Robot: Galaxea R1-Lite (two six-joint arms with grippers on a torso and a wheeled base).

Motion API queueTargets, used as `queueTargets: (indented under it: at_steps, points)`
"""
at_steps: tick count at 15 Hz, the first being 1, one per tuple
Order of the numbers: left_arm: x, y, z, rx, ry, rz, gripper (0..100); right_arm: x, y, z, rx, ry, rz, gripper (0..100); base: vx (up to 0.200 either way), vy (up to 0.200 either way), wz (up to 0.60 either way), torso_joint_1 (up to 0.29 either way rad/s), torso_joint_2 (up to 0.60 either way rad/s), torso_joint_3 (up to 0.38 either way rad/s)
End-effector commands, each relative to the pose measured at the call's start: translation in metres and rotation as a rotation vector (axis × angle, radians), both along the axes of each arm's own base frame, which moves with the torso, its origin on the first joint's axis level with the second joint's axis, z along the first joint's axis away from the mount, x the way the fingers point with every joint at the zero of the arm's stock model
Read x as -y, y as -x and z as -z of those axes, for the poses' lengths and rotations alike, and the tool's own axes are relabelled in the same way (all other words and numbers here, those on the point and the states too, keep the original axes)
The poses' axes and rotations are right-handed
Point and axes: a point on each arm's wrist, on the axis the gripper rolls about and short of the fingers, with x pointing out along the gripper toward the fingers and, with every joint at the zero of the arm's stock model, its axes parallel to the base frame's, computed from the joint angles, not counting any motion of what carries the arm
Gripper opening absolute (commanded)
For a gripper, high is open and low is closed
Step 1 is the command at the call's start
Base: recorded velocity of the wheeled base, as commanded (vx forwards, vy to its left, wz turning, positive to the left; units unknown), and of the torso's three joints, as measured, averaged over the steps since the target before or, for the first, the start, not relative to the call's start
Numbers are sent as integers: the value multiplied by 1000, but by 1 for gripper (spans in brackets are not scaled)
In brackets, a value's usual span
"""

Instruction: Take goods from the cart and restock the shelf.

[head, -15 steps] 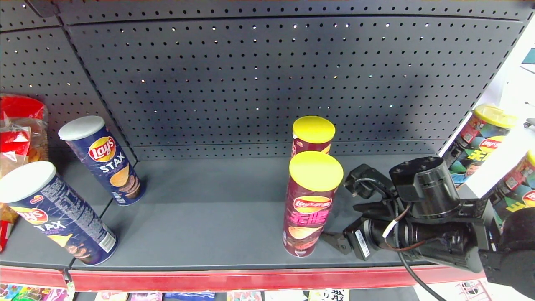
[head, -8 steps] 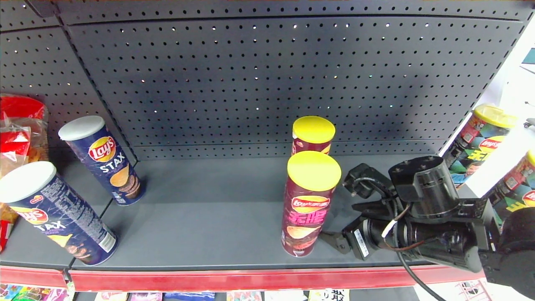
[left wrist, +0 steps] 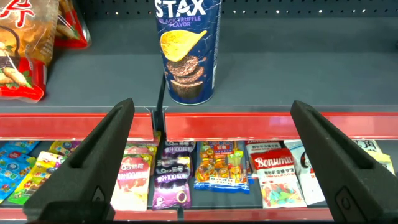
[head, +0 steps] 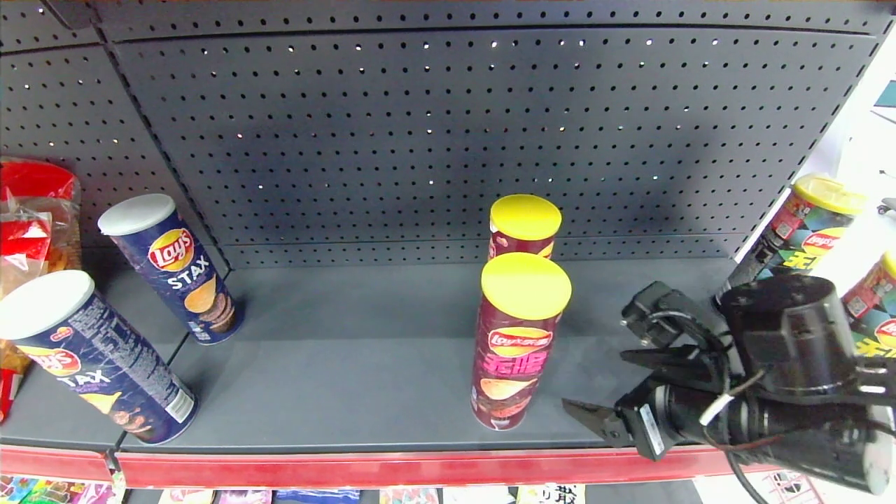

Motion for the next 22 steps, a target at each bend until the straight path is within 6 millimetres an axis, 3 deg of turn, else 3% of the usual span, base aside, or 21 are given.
queueTargets:
  at_steps: [1,2,6,7,9,11,15,18,22]
  points:
    - [0,0,0,-1,0,-1,100,36,47,-13,90,-64,-12,100,0,0,0,0,0,0]
    - [0,0,0,-1,0,-1,100,61,79,-6,138,-86,-38,100,0,0,0,0,0,0]
    - [0,0,0,-1,0,-1,100,106,135,9,233,-161,-28,100,0,0,0,0,0,0]
    - [0,0,0,-1,0,-1,100,123,158,20,240,-172,-6,100,0,0,0,0,0,0]
    - [0,0,0,-1,0,-1,100,137,185,34,272,-225,36,100,0,0,0,0,0,0]
    - [0,0,0,-1,0,-1,100,138,203,47,329,-246,159,100,0,0,0,0,0,0]
    - [0,0,0,-1,0,-1,100,138,201,57,388,-246,291,100,0,0,0,0,0,0]
    - [0,0,0,-1,0,-1,100,138,201,56,366,-340,445,100,0,0,0,0,0,0]
    - [0,0,0,-1,0,-1,100,134,207,59,474,-292,473,100,0,0,0,0,0,0]
